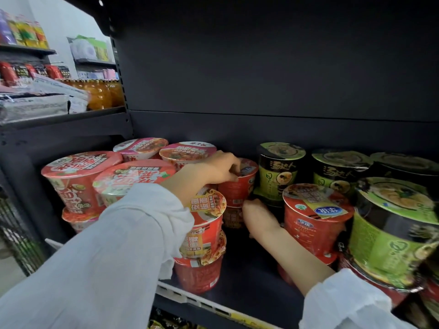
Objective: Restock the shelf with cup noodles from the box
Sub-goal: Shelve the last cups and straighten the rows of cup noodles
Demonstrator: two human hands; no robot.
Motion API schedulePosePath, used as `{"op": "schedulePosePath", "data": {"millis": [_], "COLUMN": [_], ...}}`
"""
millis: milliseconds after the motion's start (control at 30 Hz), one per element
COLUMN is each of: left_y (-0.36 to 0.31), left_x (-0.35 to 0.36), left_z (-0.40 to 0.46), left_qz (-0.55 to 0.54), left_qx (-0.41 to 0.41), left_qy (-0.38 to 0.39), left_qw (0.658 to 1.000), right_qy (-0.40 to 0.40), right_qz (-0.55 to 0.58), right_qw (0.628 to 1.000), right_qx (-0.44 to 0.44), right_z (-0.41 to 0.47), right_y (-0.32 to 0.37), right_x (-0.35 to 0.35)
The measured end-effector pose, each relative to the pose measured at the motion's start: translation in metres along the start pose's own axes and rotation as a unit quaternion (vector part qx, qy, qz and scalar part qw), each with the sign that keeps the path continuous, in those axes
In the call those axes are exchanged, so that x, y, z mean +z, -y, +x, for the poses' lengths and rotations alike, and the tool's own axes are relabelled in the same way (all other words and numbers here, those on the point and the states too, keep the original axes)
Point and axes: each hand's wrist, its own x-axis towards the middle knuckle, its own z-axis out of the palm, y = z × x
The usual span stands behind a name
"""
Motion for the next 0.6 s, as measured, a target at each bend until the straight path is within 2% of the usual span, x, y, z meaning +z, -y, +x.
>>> {"op": "schedulePosePath", "data": {"millis": [67, 167, 233, 333, 367, 433, 500, 600], "left_y": [-0.008, -0.023, -0.023, -0.011, -0.007, -0.003, -0.002, 0.000], "left_x": [0.000, 0.009, 0.015, 0.012, 0.009, 0.003, 0.000, 0.000], "left_z": [0.004, 0.013, 0.018, 0.014, 0.012, 0.007, 0.005, 0.004], "left_qz": [0.019, 0.121, 0.156, 0.086, 0.059, 0.033, 0.016, -0.014], "left_qx": [-0.005, -0.011, 0.002, 0.019, 0.021, 0.027, 0.029, 0.026], "left_qy": [-0.023, -0.066, -0.054, 0.012, 0.029, 0.041, 0.041, 0.034], "left_qw": [1.000, 0.990, 0.986, 0.996, 0.998, 0.998, 0.999, 0.999], "right_qy": [-0.009, -0.024, -0.026, -0.001, 0.017, -0.001, -0.013, -0.038], "right_qz": [0.011, 0.145, 0.195, 0.058, -0.009, -0.105, -0.078, 0.072], "right_qw": [1.000, 0.988, 0.978, 0.998, 1.000, 0.994, 0.996, 0.997], "right_qx": [0.009, 0.039, 0.075, 0.009, 0.002, -0.016, -0.034, -0.014], "right_z": [0.002, 0.010, 0.010, 0.007, 0.004, 0.005, 0.010, 0.014], "right_y": [0.001, -0.006, -0.009, -0.011, -0.007, -0.005, -0.006, -0.015], "right_x": [-0.001, 0.007, 0.008, 0.003, 0.000, 0.002, 0.005, 0.009]}}
